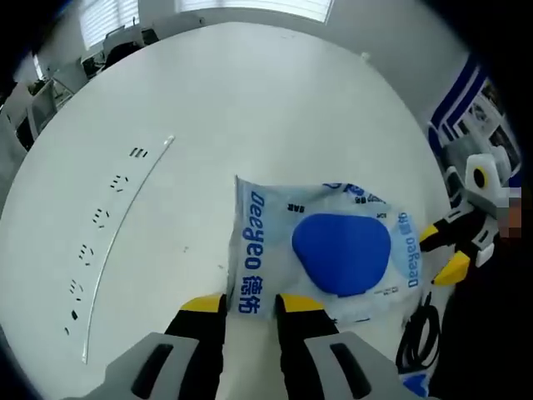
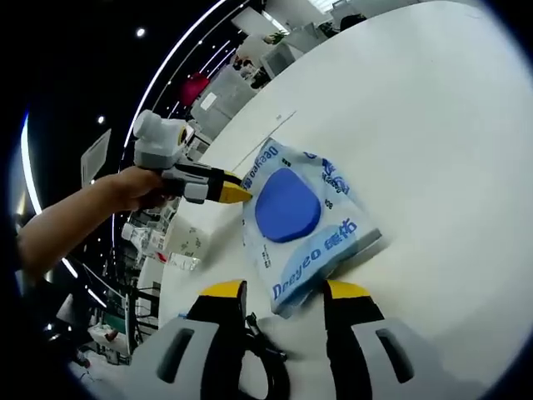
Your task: Arrange the tabletop items into an orderly group along one side of the table until the central work area is clear of visible clutter.
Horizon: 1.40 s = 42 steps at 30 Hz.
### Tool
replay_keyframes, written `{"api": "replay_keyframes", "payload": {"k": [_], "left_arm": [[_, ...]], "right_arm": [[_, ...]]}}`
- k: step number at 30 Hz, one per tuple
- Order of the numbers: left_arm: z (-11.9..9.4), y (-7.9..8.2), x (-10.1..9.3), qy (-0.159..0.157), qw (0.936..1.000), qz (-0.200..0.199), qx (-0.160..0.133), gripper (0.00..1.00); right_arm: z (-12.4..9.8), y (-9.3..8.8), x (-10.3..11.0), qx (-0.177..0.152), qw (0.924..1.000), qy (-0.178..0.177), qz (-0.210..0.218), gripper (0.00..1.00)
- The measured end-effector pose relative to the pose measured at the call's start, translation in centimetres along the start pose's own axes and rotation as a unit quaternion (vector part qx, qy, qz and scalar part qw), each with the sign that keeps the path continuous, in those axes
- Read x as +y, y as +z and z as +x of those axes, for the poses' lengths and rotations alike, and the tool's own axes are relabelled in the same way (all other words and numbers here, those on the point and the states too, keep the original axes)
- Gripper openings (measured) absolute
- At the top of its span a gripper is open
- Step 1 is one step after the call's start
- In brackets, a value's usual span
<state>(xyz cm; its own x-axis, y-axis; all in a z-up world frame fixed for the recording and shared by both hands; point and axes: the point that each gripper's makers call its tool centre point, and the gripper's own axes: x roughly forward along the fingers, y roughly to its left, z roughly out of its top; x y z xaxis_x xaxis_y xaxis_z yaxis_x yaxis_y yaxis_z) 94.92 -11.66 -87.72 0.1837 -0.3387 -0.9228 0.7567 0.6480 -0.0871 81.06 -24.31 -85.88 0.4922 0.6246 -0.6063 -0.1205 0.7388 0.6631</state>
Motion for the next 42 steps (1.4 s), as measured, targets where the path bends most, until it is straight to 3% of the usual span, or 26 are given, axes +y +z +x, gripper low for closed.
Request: {"api": "replay_keyframes", "payload": {"k": [1,4,8,13,17,22,28,36,38,42], "left_arm": [[0.0,0.0,0.0,0.002,1.0000,0.001,0.001,0.21],[0.0,-0.1,0.6,0.036,0.9972,0.064,0.016,0.14],[0.2,0.1,0.1,0.051,0.9940,0.094,0.022,0.07],[-1.0,0.6,-1.0,0.059,0.9948,0.082,0.009,0.00],[-1.7,0.3,-1.3,0.059,0.9954,0.075,0.007,0.00],[-3.0,-0.1,-1.5,0.072,0.9960,0.047,-0.025,0.00],[-4.6,-0.2,-2.4,0.078,0.9958,0.031,-0.037,0.00],[-7.7,-1.0,-3.5,0.107,0.9915,-0.014,-0.072,0.00],[-8.2,-1.2,-4.2,0.110,0.9889,-0.047,-0.088,0.00],[-8.9,-2.4,-5.6,0.127,0.9857,-0.060,-0.093,0.00]], "right_arm": [[0.1,-0.1,-0.2,0.002,1.0000,-0.004,0.004,0.25],[0.0,-0.6,-0.8,0.015,0.9997,-0.017,0.013,0.10],[-0.1,-0.8,-1.0,0.014,0.9994,-0.016,0.028,0.06],[-0.5,-0.4,-0.6,0.005,0.9993,-0.013,0.034,0.03],[-1.1,0.3,-0.2,-0.003,0.9996,-0.014,0.024,0.00],[-2.2,1.6,0.2,-0.023,0.9994,-0.014,0.020,0.00],[-2.9,2.0,-0.2,-0.037,0.9991,-0.013,0.015,0.00],[-4.4,2.4,0.2,-0.047,0.9988,-0.010,0.006,0.00],[-4.6,1.9,0.1,-0.034,0.9990,-0.022,-0.019,0.00],[-5.0,1.2,0.5,-0.024,0.9982,-0.025,-0.049,0.00]]}}
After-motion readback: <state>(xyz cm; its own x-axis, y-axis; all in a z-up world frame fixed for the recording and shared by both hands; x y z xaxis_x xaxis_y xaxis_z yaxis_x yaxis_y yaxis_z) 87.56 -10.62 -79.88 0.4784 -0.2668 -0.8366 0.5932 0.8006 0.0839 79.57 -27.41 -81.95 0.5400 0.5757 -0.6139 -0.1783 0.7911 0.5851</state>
